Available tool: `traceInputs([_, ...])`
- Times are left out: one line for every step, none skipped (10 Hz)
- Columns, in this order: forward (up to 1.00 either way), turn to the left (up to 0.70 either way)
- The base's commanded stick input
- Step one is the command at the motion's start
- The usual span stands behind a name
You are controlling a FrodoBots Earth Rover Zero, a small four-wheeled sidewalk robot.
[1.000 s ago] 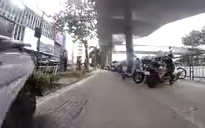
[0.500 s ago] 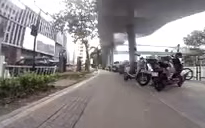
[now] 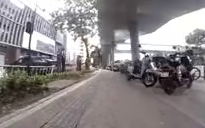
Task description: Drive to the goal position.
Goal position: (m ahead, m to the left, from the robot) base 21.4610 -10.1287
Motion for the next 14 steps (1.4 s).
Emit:
traceInputs([0.7, -0.07])
traceInputs([0.7, 0.0])
traceInputs([0.7, 0.0])
traceInputs([0.7, 0.0])
traceInputs([0.7, 0.0])
traceInputs([0.7, 0.0])
traceInputs([0.7, 0.0])
traceInputs([0.7, 0.0])
traceInputs([0.7, 0.0])
traceInputs([0.7, 0.0])
traceInputs([0.7, 0.0])
traceInputs([0.7, 0.0])
traceInputs([0.7, 0.14])
traceInputs([0.7, 0.14])
